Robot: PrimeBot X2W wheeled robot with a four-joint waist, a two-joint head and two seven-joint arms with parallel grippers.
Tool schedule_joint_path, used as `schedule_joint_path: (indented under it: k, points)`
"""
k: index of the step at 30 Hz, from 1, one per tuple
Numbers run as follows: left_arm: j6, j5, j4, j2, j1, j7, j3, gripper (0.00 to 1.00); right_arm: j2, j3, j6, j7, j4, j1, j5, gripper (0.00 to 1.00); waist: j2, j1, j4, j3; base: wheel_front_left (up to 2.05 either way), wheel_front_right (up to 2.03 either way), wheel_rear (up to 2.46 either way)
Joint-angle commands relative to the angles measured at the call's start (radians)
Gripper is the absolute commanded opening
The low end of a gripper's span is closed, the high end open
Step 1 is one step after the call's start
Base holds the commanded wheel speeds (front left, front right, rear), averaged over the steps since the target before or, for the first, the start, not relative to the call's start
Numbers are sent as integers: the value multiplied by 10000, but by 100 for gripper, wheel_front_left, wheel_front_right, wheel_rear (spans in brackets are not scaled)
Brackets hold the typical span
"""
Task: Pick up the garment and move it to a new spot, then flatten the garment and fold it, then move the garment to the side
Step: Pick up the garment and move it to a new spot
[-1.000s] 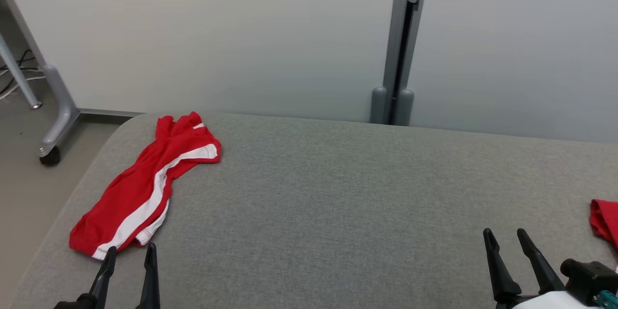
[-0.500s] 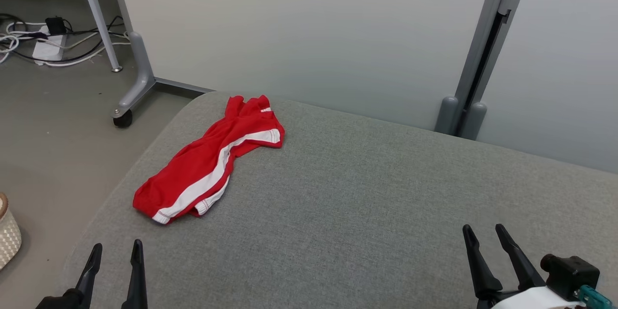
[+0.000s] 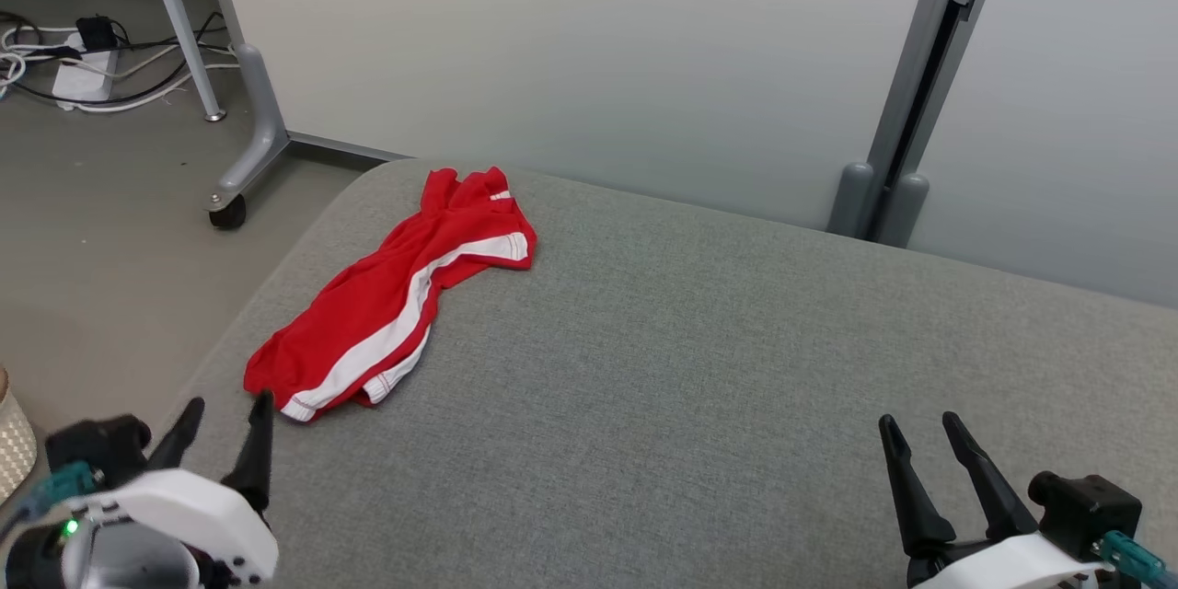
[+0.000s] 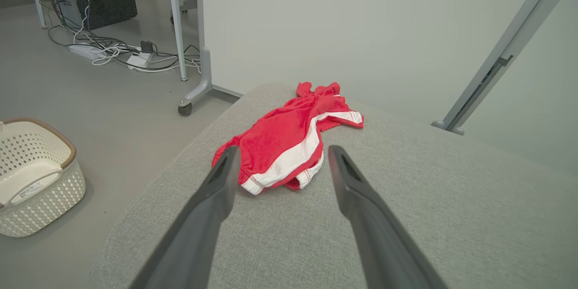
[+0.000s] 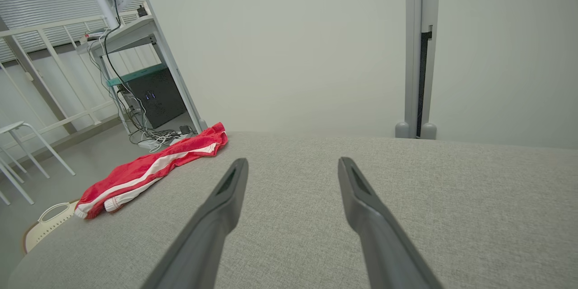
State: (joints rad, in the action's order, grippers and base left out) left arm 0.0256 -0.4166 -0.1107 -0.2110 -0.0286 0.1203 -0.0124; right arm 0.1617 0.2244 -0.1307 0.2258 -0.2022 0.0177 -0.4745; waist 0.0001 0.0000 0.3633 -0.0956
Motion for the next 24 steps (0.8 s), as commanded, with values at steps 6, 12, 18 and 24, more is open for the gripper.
schedule_joint_path:
  k: [6, 12, 18, 24]
  points:
    - [50, -738, -1175, -836, 1834, 2232, -323, 100, 24, -27, -3, -163, 161, -263, 25, 100, -1, 0, -603, 549, 0, 0, 0]
    - [180, -1430, -2922, -1575, 3512, 3407, -798, 100, 285, 140, -3, -357, 437, -826, 143, 100, -1, 0, -1356, 1536, 0, 0, 0]
    - [253, -1834, -4803, -1901, 4728, 3682, -1073, 100, 469, 278, -3, -325, 588, -1491, 194, 100, -1, 0, -1984, 2523, 0, 0, 0]
    - [446, -1946, -6527, -2009, 5317, 3678, -945, 100, 576, 396, -3, -233, 586, -1884, 132, 100, -1, 0, -2336, 3050, 0, 0, 0]
